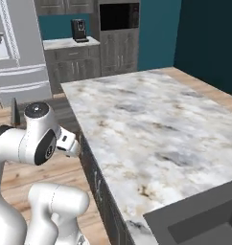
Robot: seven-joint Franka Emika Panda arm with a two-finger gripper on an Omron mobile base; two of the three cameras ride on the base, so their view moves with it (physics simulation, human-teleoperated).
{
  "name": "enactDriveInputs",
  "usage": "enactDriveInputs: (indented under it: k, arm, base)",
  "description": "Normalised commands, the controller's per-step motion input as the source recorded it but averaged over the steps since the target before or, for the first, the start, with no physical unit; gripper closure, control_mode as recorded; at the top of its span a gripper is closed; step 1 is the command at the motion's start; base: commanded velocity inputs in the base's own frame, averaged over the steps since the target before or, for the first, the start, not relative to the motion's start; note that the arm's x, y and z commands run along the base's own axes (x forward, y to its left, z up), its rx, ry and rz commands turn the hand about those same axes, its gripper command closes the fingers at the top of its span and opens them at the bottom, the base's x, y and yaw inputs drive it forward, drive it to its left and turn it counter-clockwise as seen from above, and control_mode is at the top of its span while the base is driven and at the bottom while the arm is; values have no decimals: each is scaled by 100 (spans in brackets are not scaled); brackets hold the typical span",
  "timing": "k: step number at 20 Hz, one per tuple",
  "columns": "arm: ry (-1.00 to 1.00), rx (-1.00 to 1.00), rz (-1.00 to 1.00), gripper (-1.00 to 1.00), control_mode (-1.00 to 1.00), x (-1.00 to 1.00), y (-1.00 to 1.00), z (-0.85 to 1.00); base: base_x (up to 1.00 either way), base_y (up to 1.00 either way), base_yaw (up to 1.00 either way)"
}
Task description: Organize the utensils by type. Pick up the wooden spoons from the counter and place them in the open cabinet. Then pick up the metallic utensils from the counter and place them in the open drawer.
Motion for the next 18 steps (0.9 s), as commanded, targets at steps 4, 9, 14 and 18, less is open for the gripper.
enactDriveInputs:
  k: [4, 9, 14, 18]
  arm:
    - [0, 0, 0, -100, 100, 0, 0, 0]
    - [0, 0, 0, -100, 100, 0, 0, 0]
    - [0, 0, 0, -100, 100, 0, 0, 0]
    - [0, 0, 0, -100, 100, 0, 0, 0]
  base:
    - [-65, 0, -53]
    - [-70, 0, -53]
    - [-76, 0, -50]
    - [-63, -21, -42]
